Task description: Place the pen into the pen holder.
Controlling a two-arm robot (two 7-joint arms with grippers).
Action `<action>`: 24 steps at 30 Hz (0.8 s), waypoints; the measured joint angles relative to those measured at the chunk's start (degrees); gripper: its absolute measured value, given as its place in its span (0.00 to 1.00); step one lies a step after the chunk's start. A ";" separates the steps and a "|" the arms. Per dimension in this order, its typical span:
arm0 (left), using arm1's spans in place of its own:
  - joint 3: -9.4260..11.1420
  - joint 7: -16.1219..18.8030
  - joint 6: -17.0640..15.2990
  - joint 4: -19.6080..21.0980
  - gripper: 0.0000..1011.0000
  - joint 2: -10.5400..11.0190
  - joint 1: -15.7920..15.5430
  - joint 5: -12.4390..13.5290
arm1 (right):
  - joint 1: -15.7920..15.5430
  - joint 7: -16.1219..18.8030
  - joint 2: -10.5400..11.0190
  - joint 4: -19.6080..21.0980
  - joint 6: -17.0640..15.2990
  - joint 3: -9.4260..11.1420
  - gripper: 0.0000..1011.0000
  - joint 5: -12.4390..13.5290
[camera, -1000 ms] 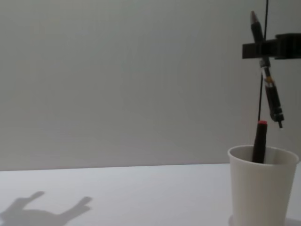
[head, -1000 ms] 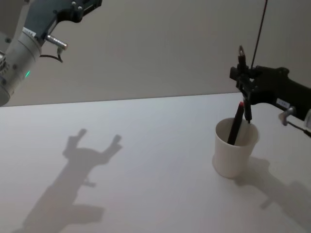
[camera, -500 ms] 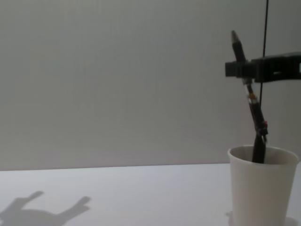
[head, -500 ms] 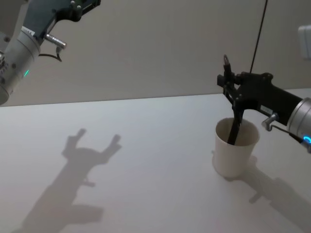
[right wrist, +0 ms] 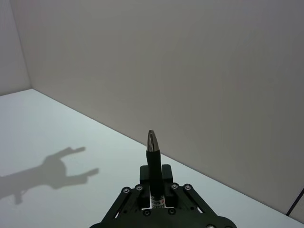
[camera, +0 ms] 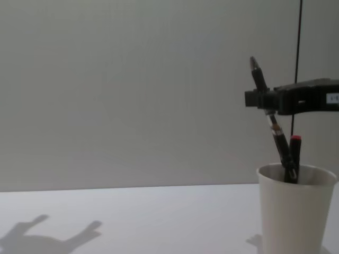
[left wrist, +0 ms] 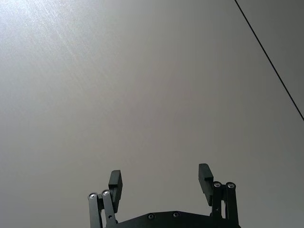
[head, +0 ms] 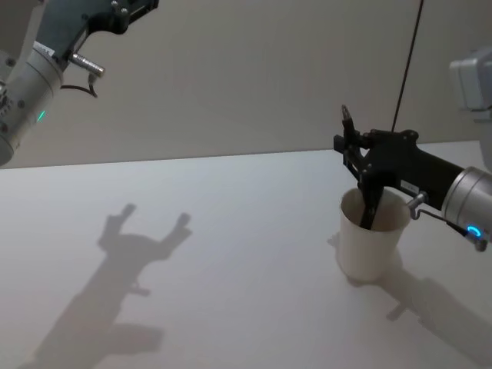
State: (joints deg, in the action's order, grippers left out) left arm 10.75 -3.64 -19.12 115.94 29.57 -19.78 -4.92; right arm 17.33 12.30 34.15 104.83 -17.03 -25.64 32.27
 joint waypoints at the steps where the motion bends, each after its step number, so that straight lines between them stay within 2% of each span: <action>1: 0.00 0.00 0.00 0.00 0.99 0.00 0.00 0.00 | 0.01 0.11 -0.06 -0.14 0.01 -0.05 0.14 -0.13; 4: 0.00 0.00 0.00 0.00 0.99 0.00 0.00 0.00 | 0.03 0.31 -0.20 -0.40 0.01 -0.18 0.20 -0.35; 5: 0.00 0.00 0.00 0.00 0.99 0.00 0.00 0.00 | 0.04 0.38 -0.27 -0.52 0.01 -0.22 0.26 -0.42; 7: 0.00 0.00 0.00 0.00 0.99 0.00 0.00 0.00 | 0.05 0.45 -0.32 -0.61 0.01 -0.25 0.30 -0.52; 8: 0.00 0.00 0.00 0.00 0.99 0.00 0.00 0.00 | 0.05 0.49 -0.35 -0.66 0.01 -0.27 0.35 -0.56; 14: 0.00 0.00 0.01 0.00 0.99 0.00 0.00 -0.01 | 0.06 0.71 -0.49 -0.93 0.01 -0.39 0.52 -0.78; 17: 0.01 0.00 0.01 0.00 0.99 0.00 0.00 -0.01 | 0.06 0.78 -0.55 -1.02 0.01 -0.43 0.63 -0.83; 21: 0.01 0.00 0.01 0.00 0.99 0.00 0.00 -0.01 | 0.08 0.86 -0.58 -1.06 0.01 -0.44 0.73 -0.92; 24: 0.01 0.00 0.01 0.00 0.99 0.00 0.00 -0.01 | 0.22 0.90 -0.49 -0.71 -0.03 -0.32 0.84 -1.08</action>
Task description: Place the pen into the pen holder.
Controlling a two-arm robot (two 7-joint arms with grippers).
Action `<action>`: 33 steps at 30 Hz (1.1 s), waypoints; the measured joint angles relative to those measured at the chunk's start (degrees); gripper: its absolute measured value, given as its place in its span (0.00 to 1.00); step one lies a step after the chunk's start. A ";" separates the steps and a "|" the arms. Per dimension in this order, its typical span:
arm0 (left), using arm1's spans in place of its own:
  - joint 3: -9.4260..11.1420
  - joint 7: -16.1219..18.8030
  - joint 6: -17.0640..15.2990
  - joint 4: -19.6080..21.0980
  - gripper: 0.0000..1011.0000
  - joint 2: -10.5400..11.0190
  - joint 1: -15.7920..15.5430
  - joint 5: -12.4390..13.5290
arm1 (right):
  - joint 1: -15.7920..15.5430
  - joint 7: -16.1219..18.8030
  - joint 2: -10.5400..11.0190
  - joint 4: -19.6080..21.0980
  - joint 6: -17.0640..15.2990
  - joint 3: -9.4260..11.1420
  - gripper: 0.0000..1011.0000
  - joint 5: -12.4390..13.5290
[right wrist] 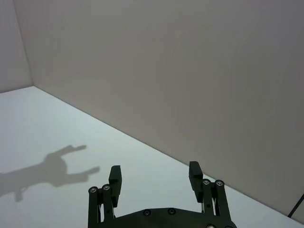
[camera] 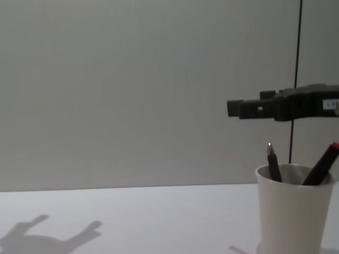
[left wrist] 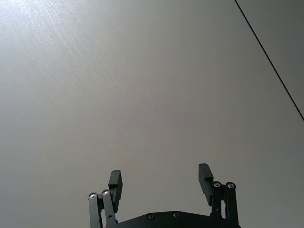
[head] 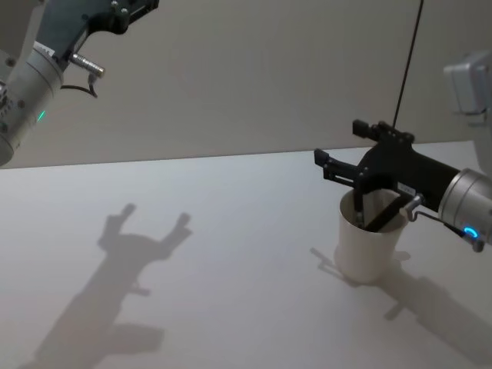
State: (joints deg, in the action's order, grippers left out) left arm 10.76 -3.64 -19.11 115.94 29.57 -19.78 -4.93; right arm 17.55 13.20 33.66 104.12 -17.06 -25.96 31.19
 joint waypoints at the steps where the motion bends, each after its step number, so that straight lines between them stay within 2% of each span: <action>1: 0.00 0.00 0.00 0.00 0.99 0.00 0.00 0.00 | 0.07 0.01 0.06 0.22 -0.01 0.11 0.86 -0.06; 6: 0.00 0.00 0.00 0.00 0.99 0.00 0.00 0.00 | 0.41 -0.06 0.57 1.59 -0.04 0.74 0.99 -0.39; 17: 0.00 0.00 0.00 0.00 0.99 0.00 0.00 0.00 | 1.37 -1.58 2.89 6.41 0.36 3.17 0.99 -1.14; 25: 0.11 0.00 0.10 -0.17 0.99 -0.05 0.03 -0.02 | 2.72 -2.94 5.13 10.63 0.89 5.88 0.99 -1.68; 29: 0.70 0.08 0.80 -1.05 0.99 -0.34 0.27 -0.24 | 3.51 -3.50 6.00 12.27 1.10 7.12 0.99 -1.94; 33: 2.25 0.42 2.70 -3.40 0.99 -1.11 0.91 -0.93 | 4.55 -3.97 6.91 13.83 1.29 8.49 0.99 -2.18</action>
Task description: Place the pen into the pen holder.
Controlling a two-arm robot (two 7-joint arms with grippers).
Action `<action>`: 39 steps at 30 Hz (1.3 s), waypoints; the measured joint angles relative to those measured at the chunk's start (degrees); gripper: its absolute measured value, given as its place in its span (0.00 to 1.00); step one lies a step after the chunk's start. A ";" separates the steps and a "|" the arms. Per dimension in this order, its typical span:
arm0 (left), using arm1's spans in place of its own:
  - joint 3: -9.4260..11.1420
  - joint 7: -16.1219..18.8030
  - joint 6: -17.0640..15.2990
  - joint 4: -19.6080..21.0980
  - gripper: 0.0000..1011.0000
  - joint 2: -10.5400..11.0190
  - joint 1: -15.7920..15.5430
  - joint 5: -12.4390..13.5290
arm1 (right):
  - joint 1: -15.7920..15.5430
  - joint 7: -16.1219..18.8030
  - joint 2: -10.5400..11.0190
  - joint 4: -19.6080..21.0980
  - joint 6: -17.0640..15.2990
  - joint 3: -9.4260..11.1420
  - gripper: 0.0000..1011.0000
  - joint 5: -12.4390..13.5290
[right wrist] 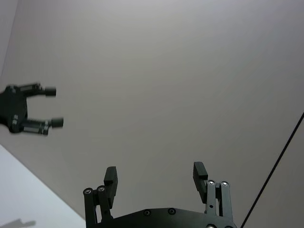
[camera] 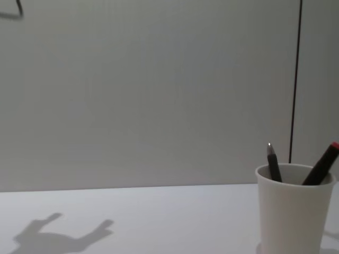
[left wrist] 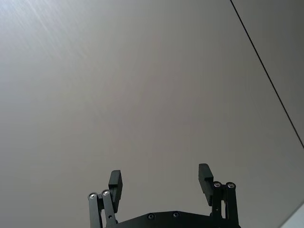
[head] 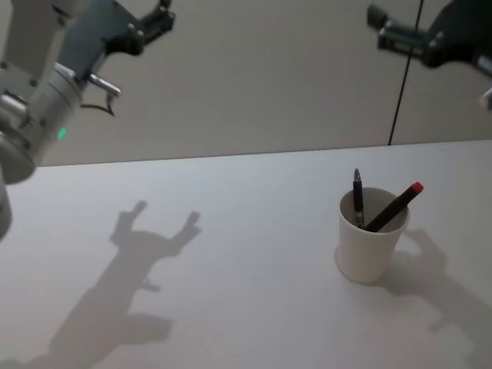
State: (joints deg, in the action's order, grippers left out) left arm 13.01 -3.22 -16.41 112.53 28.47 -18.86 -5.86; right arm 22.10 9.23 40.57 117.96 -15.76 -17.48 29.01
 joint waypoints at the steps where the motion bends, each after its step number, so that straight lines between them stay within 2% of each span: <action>1: 0.35 0.08 0.41 -0.51 0.99 -0.17 0.13 -0.14 | 0.51 -0.16 0.37 0.62 0.06 0.63 0.99 -0.11; 6: 2.66 0.53 3.15 -3.94 0.99 -1.36 1.07 -1.15 | 1.78 -0.54 1.28 2.11 0.11 2.17 0.99 -0.24; 9: 4.53 0.90 5.41 -6.76 0.99 -2.31 1.85 -1.97 | 1.72 -0.55 1.21 2.06 0.10 2.14 0.99 -0.26; 17: 8.42 1.66 10.06 -12.53 0.99 -4.26 3.44 -3.65 | 0.07 -0.87 -0.26 0.78 0.98 2.24 0.99 -1.05; 26: 12.22 2.44 14.59 -18.18 0.99 -6.17 4.97 -5.29 | -5.07 -1.91 -4.93 -3.18 3.84 2.79 0.99 -3.61; 30: 12.78 2.54 15.29 -18.98 0.99 -6.45 5.21 -5.53 | -6.80 -2.25 -6.50 -4.46 4.78 2.96 0.99 -4.48; 39: 13.03 2.61 15.62 -19.35 0.99 -6.58 5.30 -5.64 | -12.30 -3.32 -11.53 -8.61 7.87 3.51 0.99 -7.24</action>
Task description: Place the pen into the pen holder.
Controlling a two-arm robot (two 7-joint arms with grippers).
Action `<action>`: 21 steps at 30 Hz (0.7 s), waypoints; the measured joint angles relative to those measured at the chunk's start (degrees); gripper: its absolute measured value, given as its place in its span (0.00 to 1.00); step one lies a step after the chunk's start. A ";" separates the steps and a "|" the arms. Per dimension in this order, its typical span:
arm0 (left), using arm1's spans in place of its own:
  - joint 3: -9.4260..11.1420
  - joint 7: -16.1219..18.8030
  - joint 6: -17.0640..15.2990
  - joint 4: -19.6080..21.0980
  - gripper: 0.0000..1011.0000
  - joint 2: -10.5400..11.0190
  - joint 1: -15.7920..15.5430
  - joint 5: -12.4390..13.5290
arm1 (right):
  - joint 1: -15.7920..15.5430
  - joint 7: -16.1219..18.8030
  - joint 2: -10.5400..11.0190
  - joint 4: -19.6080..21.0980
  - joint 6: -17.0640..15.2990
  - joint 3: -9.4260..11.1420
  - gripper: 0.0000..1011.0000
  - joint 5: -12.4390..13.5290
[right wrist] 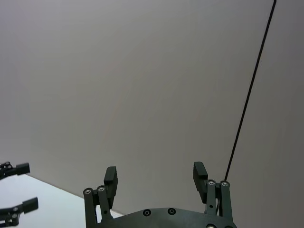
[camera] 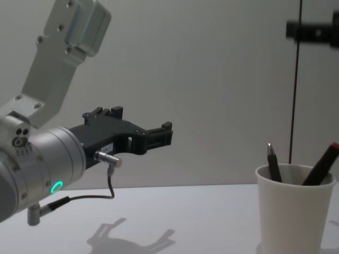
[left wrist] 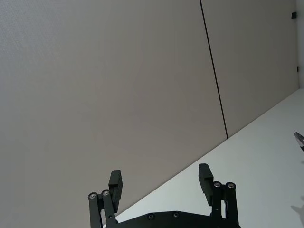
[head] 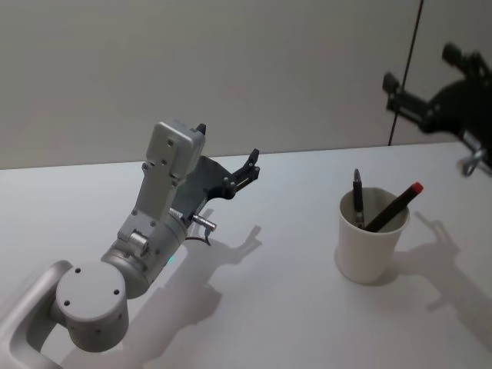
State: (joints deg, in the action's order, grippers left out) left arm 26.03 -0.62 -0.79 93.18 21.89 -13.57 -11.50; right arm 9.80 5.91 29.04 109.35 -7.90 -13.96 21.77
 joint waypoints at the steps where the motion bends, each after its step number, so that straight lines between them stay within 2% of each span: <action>1: 0.00 0.00 0.00 0.00 0.99 0.00 0.00 0.00 | -0.33 -0.07 -0.30 -0.28 0.20 0.03 0.99 -0.19; 5: 0.00 0.00 0.00 -0.01 0.99 0.00 0.00 0.00 | -2.87 -0.59 -2.62 -2.23 1.63 0.30 0.99 -1.46; 7: 0.00 0.00 0.00 -0.01 0.99 0.00 -0.01 0.00 | -3.30 -0.68 -2.98 -2.54 1.88 0.33 0.99 -1.66; 14: 0.00 0.00 0.00 -0.01 0.99 0.00 -0.03 0.00 | -7.85 -1.59 -7.16 -6.01 4.39 0.78 0.99 -3.92; 21: -0.01 -0.01 -0.01 -0.01 0.99 0.00 -0.03 0.02 | -10.01 -2.03 -9.15 -7.69 5.63 1.01 0.99 -4.99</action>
State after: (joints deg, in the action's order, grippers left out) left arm 26.02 -0.62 -0.80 93.17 21.89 -13.59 -11.48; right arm -0.22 3.88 19.89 101.65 -2.27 -12.95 16.78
